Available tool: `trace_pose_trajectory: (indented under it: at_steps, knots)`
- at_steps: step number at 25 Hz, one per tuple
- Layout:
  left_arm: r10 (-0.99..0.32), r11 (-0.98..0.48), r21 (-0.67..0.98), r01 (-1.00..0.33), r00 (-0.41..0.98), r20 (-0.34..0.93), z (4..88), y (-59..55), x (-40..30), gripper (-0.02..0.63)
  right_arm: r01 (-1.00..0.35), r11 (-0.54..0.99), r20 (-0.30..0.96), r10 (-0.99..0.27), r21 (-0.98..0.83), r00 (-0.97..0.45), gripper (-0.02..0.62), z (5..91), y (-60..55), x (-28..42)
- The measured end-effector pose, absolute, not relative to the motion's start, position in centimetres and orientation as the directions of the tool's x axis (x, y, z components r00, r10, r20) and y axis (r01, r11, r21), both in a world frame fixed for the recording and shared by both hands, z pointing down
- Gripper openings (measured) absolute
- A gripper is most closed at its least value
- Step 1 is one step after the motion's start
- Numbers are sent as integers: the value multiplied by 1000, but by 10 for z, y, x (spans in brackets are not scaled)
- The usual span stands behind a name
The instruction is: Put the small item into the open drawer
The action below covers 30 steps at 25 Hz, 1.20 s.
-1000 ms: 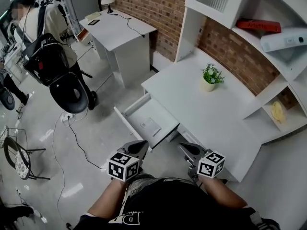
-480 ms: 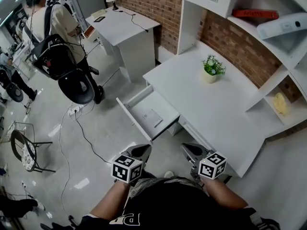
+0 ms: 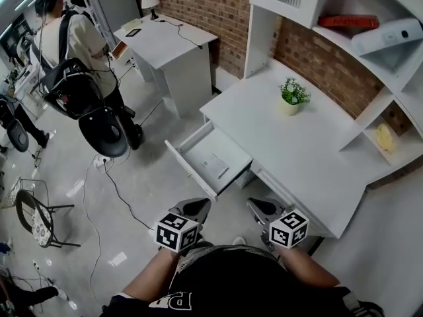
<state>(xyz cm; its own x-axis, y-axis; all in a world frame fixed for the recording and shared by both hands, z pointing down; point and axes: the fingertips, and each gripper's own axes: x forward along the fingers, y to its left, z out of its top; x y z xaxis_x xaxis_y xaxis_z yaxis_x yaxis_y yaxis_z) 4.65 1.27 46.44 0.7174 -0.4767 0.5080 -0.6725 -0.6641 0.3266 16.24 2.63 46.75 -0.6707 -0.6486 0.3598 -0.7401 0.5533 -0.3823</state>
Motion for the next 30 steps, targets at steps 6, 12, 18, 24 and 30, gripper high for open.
trace_pose_trajectory:
  at_steps: [6, 12, 18, 24, 30]
  knots:
    - [-454, -686, 328, -649, 735, 504, 468, 13, 32, 17, -757, 545, 388, -650, -361, -653, 3, 471, 28, 144]
    - [-441, -697, 327, -638, 741, 506, 469, 12, 21, 17, -778, 526, 402, -666, -344, -628, 3, 472, 30, 136]
    - [-431, -702, 331, -631, 746, 508, 469, 17, 14, 17, -781, 518, 404, -668, -350, -625, 3, 472, 38, 127]
    - [-435, -702, 336, -628, 751, 496, 467, 22, 11, 17, -784, 516, 413, -667, -344, -620, 3, 475, 45, 123]
    - [-429, -701, 343, -625, 754, 498, 473, 28, 10, 17, -783, 514, 422, -660, -350, -622, 3, 481, 50, 120]
